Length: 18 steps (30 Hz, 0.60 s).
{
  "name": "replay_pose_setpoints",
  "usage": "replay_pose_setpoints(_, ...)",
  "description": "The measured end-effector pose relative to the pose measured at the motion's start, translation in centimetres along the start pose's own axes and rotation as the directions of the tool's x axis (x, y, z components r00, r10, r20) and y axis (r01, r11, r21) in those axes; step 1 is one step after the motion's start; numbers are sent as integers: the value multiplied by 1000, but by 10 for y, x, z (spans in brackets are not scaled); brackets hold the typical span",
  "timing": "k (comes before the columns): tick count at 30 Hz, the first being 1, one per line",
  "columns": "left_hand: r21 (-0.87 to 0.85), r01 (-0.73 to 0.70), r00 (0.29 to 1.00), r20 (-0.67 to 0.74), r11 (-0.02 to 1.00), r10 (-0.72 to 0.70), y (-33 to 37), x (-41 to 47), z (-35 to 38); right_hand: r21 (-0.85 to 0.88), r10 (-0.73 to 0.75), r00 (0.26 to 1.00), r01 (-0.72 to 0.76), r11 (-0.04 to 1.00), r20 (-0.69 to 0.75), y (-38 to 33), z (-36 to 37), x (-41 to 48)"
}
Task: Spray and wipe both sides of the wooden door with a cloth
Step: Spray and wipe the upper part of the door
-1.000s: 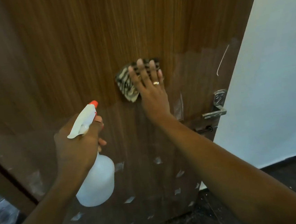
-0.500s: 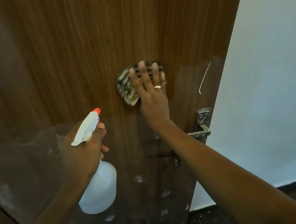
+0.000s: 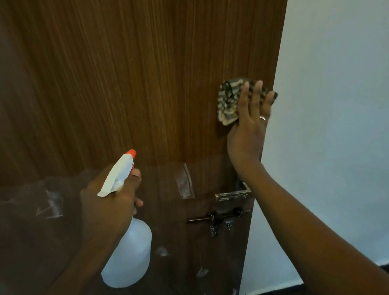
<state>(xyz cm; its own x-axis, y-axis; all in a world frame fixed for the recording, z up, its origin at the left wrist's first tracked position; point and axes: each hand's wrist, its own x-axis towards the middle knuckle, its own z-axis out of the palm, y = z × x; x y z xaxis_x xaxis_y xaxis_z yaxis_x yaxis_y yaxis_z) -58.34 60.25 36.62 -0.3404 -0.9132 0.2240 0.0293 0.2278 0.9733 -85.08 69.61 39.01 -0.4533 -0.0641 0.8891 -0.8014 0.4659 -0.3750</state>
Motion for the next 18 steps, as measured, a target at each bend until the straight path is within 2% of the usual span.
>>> replay_pose_setpoints(2, 12, -9, 1000, -14, 1000, 9, 5, -5, 9, -14, -205, 978, 205, 979, 35, -3, 4, -2)
replay_pose_setpoints(4, 7, -8, 1000, -11, 1000, 8, 8, -10, 18, -50, -449, 883, 458, 887, 134, 9, 6, -20)
replay_pose_setpoints(6, 1, -20, 1000, 4, 1000, 20, 12, -17, 27, -66, -573, 786, 600, 797, 232, 37, 3, -36)
replay_pose_setpoints(7, 0, -23, 1000, 6, 1000, 23, 13, -21, 30, -73, -595, 763, 628, 775, 253, 53, 0, -41)
replay_pose_setpoints(9, 3, -22, 1000, 0, 1000, 22, 13, -28, 34, -81, -594, 756, 634, 770, 275, 80, -11, -47)
replay_pose_setpoints(11, -6, 0, 1000, -20, 1000, 0, 11, -33, 36, -81, -518, 810, 557, 827, 275, 99, -24, -40)
replay_pose_setpoints(13, -7, 34, 999, -24, 999, -34, 9, -37, 37, -38, -325, 926, 338, 940, 193, 104, -33, -23)
replay_pose_setpoints(15, -31, 47, 998, -30, 998, -48, 8, -44, 39, 31, -177, 978, 175, 984, 109, 93, -35, -1)
replay_pose_setpoints(18, 14, 2, 999, -47, 1000, -1, 5, -56, 49, 67, -236, 969, 232, 970, 67, 70, -26, 14)
